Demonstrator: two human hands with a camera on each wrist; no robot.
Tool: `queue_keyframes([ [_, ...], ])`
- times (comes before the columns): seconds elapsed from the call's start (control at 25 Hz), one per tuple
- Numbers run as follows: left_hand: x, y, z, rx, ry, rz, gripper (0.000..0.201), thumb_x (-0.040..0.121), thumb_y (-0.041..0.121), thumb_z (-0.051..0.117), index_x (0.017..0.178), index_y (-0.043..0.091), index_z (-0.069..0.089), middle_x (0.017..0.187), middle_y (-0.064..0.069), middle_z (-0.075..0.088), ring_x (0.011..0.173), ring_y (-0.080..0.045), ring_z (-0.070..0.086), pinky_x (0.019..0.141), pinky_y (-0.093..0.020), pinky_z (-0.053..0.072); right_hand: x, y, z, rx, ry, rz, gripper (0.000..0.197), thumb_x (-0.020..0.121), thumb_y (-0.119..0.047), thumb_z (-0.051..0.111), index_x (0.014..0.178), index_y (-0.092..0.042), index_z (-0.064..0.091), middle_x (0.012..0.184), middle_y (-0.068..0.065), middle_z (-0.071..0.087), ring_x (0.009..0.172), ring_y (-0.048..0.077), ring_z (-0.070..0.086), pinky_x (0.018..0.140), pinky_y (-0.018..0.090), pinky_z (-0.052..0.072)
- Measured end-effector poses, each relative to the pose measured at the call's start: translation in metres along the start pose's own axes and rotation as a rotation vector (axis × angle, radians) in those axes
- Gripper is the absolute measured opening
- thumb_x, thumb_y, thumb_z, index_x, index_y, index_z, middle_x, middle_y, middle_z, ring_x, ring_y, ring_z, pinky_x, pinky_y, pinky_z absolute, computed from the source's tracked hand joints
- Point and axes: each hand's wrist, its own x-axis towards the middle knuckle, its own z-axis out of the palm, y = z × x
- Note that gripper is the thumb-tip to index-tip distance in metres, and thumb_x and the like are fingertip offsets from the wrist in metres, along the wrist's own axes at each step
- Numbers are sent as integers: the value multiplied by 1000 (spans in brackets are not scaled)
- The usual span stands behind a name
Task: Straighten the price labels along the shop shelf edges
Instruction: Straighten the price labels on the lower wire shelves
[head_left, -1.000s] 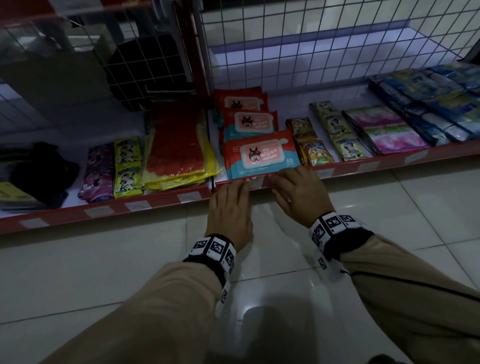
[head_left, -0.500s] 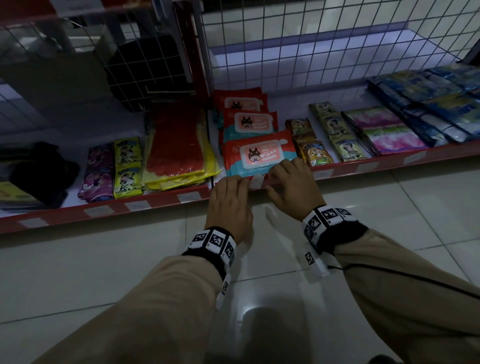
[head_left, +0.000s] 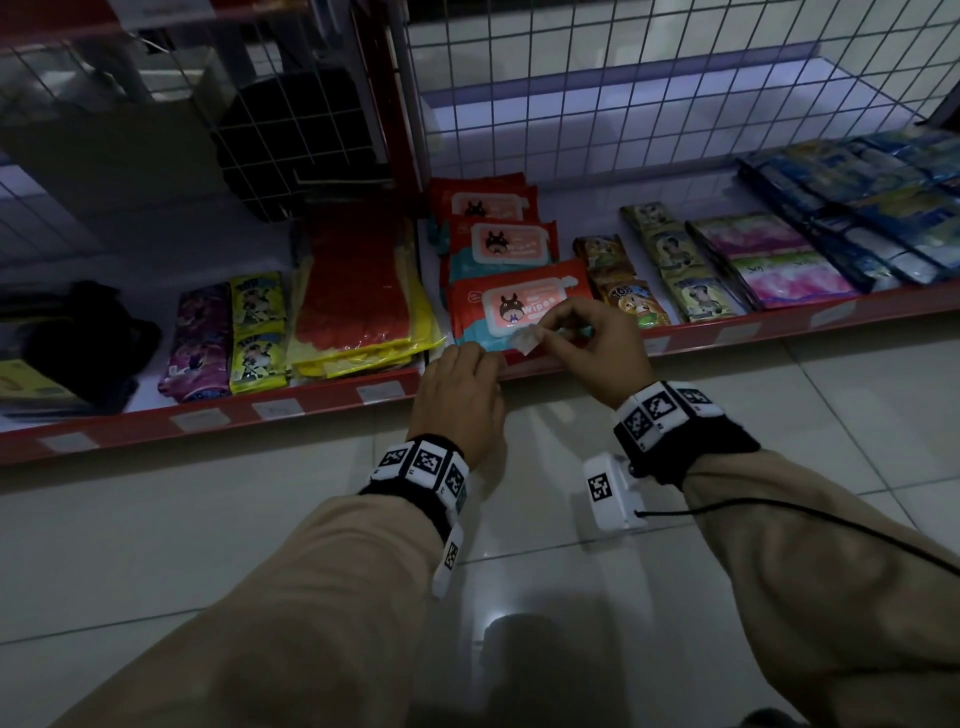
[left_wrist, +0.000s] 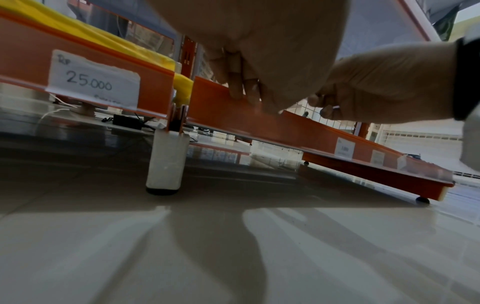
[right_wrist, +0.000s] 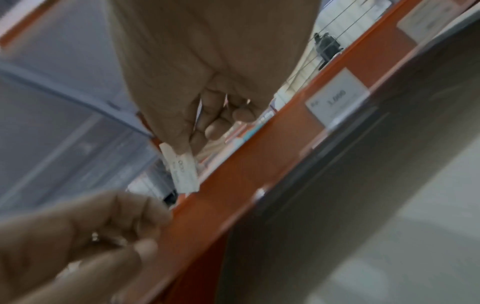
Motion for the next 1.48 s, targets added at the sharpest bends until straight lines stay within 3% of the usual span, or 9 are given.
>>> queue_keyframes([
  [0.16, 6, -2, -4, -231, 18, -73, 27, 97, 23, 43, 119, 13, 54, 114, -7, 56, 104, -24, 49, 85, -34, 41, 9, -9, -12, -64, -130, -42, 8, 87, -4, 63, 90, -8, 69, 87, -1, 67, 73, -4, 56, 65, 9, 41],
  [0.28, 6, -4, -4, -323, 44, -90, 33, 99, 32, 42, 123, 15, 54, 115, -8, 58, 108, -26, 49, 88, -39, 43, 11, -10, -10, -114, -253, -16, 12, 89, -5, 62, 97, -8, 70, 95, 4, 68, 83, 8, 60, 74, 18, 47],
  [0.44, 3, -4, 2, -413, 99, -102, 29, 95, 38, 51, 107, 14, 63, 103, -6, 58, 100, -25, 50, 83, -37, 43, 5, -11, 1, -52, -314, 62, 18, 84, -4, 67, 102, -5, 66, 89, 11, 68, 82, 21, 66, 76, 29, 54],
  [0.68, 7, -8, 6, -432, 130, -90, 19, 95, 20, 54, 102, 8, 66, 100, -11, 59, 97, -29, 50, 81, -33, 37, 3, -5, 5, -37, -341, 108, 23, 78, -6, 74, 98, -10, 65, 82, 2, 67, 74, 9, 64, 69, 16, 53],
  [0.8, 6, -8, 5, -417, 137, -94, 19, 95, 16, 51, 102, 7, 66, 100, -13, 59, 98, -30, 50, 82, -34, 37, -1, 0, 2, -107, -389, 116, 16, 78, -6, 74, 93, -10, 68, 87, 4, 69, 78, 9, 64, 73, 20, 53],
  [1.04, 9, -1, 1, -212, 17, -39, 28, 95, 24, 49, 120, 20, 60, 110, -6, 54, 104, -25, 45, 86, -33, 35, 10, 1, -15, -277, -153, -80, 11, 89, -5, 59, 93, -6, 69, 93, 10, 67, 87, 23, 60, 75, 29, 45],
  [1.2, 7, 4, 1, -170, 25, -30, 26, 93, 23, 51, 115, 15, 63, 108, -7, 54, 103, -25, 44, 84, -33, 35, 9, -1, -16, -550, -242, -220, 11, 84, -6, 64, 94, -7, 70, 94, 13, 66, 94, 30, 55, 79, 35, 42],
  [1.4, 6, 6, -2, -216, 18, -52, 23, 93, 19, 51, 111, 11, 62, 105, -10, 56, 103, -27, 46, 85, -35, 36, 6, -4, -11, -596, -263, -235, 13, 83, -8, 64, 95, -9, 69, 92, 12, 69, 90, 32, 56, 77, 38, 43],
  [1.48, 8, 6, -3, -236, 4, -77, 27, 93, 21, 50, 118, 14, 56, 109, -8, 54, 105, -26, 44, 87, -35, 36, 4, -4, -10, -637, -284, -266, 15, 83, -7, 62, 96, -9, 69, 91, 13, 69, 89, 34, 57, 77, 40, 44],
])
